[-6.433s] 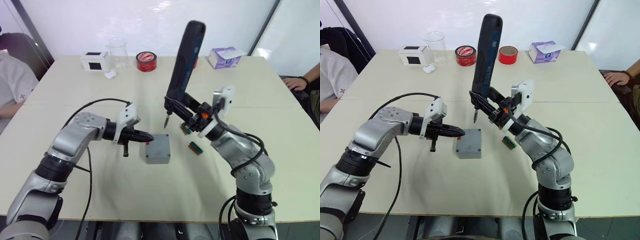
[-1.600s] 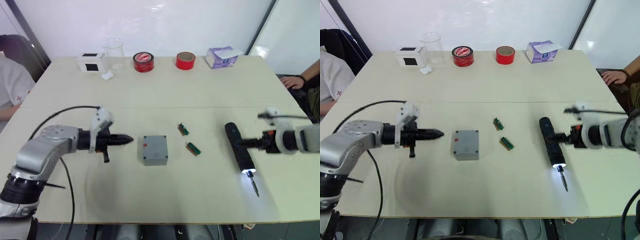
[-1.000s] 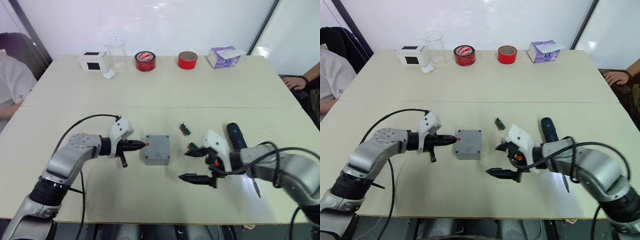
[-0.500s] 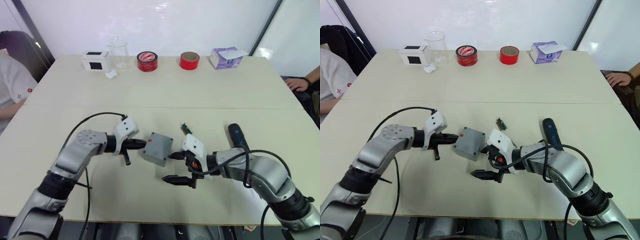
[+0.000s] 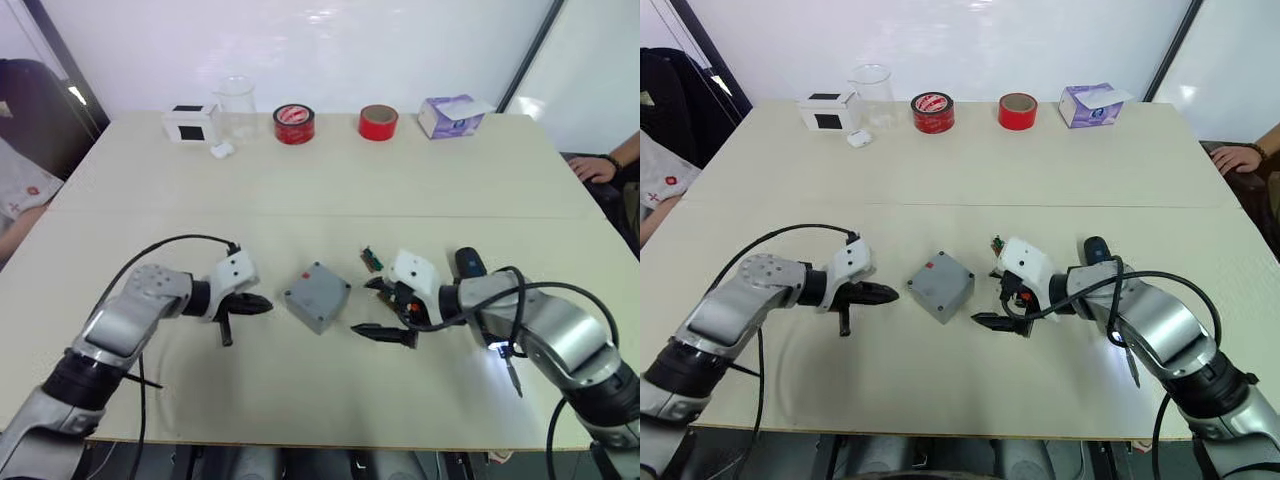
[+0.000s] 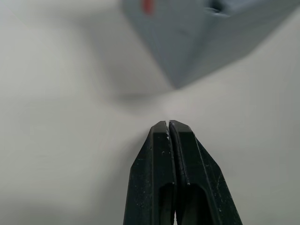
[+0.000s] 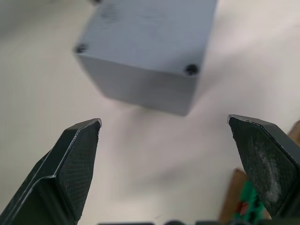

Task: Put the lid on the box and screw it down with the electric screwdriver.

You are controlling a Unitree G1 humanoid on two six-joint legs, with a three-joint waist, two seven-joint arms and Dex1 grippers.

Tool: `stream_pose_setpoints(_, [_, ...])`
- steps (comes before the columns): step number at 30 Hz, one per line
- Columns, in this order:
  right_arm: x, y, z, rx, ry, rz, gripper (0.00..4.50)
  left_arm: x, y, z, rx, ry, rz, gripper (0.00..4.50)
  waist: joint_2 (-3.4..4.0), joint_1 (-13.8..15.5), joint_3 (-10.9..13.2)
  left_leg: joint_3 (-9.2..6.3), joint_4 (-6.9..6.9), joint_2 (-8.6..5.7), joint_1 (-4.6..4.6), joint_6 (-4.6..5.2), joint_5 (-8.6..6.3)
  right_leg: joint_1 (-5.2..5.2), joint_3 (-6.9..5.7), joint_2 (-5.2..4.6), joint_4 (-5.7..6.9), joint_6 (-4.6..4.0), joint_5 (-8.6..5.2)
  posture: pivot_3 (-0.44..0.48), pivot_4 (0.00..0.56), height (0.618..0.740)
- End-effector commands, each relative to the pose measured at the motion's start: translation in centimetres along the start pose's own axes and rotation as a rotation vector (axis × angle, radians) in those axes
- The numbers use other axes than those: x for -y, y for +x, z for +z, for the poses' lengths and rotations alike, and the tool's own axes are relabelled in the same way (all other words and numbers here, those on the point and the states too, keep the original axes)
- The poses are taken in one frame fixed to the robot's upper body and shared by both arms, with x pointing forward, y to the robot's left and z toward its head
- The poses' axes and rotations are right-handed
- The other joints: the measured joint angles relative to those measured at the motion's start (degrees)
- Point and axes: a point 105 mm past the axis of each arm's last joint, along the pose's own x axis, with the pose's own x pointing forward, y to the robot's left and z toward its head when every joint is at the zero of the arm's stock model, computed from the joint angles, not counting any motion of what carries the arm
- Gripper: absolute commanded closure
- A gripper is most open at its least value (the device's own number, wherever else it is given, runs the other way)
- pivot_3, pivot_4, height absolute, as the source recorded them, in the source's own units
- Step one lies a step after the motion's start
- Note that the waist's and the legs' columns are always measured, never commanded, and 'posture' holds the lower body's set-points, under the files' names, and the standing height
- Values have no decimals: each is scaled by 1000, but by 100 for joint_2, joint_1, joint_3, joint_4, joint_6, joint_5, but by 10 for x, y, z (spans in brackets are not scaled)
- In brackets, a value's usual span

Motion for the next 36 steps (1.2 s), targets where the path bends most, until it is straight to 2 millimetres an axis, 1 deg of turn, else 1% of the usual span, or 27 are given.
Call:
stream_pose_setpoints(1, [1, 7, 7, 27, -61, 20, 23, 9, 1, 10, 26, 25, -22, 4500, 0, 6, 0, -1, 0, 0, 0, 0, 0, 0, 0, 0, 1, 0, 0, 0, 150, 740])
stream_pose_setpoints(6, [-3, 18, 10, 48, -81, 78, 23, 7, 11, 20, 65, 30, 3, 4500, 0, 1, 0, 0, 0, -2, 10, 0, 0, 9, 0, 0, 1, 0, 0, 0, 150, 740])
stream_pose_setpoints(8, [-13, 21, 9, 49, -82, 128, 23, 1, 14, 24, 81, 32, 36, 4500, 0, 5, 0, -2, 0, -2, 12, 0, 0, 10, -1, 1, 2, 0, 0, 0, 150, 740])
stream_pose_setpoints(11, [-24, 22, 9, 59, -69, 178, 23, -7, 16, 27, 97, 33, 80, 4500, 0, 3, 0, -1, 0, -3, 15, 0, 0, 13, 0, 0, 3, 0, 0, 0, 150, 740])
stream_pose_setpoints(16, [-33, 21, 10, 64, -43, 194, 23, -17, 15, 31, 125, 29, 126, 4500, 0, 2, 0, -2, 0, -3, 20, 0, 0, 15, -1, 0, 6, 0, 0, 0, 150, 740])
stream_pose_setpoints(31, [-41, 19, 10, 76, -7, 192, 23, -21, 20, 34, 134, 42, 123, 4500, 0, 0, -1, -2, 1, -4, 24, 0, 0, 15, 0, 0, 14, 0, 0, 0, 150, 740])
stream_pose_setpoints(36, [-38, 17, 9, 71, 0, 173, 23, -18, 16, 33, 127, 42, 113, 4500, 0, 1, -1, -2, 1, -4, 24, 0, 0, 15, 0, 0, 16, 0, 0, 0, 150, 740])
